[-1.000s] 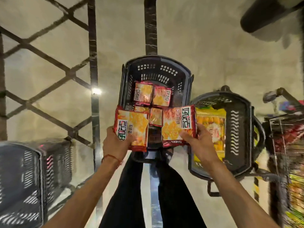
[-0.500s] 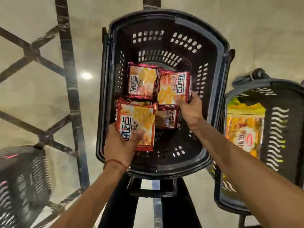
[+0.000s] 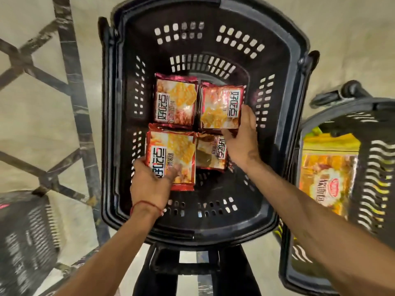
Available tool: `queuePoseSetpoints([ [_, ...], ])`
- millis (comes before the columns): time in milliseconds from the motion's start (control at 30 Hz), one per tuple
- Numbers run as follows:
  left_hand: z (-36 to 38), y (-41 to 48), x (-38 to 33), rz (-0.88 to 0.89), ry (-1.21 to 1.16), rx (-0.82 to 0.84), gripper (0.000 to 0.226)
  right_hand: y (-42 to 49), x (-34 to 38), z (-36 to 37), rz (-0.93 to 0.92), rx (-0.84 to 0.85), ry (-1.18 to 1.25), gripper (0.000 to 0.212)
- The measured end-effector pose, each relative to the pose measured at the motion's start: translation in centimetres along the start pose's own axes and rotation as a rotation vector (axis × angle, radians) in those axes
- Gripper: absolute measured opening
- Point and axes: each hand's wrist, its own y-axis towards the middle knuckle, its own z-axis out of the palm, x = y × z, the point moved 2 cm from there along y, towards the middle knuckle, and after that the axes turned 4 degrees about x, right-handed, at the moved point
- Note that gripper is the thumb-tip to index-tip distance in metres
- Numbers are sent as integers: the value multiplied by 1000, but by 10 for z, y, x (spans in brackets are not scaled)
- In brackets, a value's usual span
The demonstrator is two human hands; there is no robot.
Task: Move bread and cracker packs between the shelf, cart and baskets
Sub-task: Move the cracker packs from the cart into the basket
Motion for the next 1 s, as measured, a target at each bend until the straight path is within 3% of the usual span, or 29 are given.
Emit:
queuePoseSetpoints([
  [133,13,19,6,-106,4,8,75,-32,-2,3,-80,144,-308,66],
  [267,39,53,18,-120,68,-8,110,-45,-12,19,-234,232,-638,67],
  [433,77,86,30,-131,230,-39,105,-39,-24,35,-285,235,-767,72],
  [733,90,122,55,-102,185,-109,87,-32,-36,44,-296,201,-769,70],
  [833,73,92,37,-47,259,-19,93,-45,-21,35,-294,200,-767,71],
  [1000,26,-2,-11,148,524,29,64,-95,27,-8,-277,199,-784,73],
])
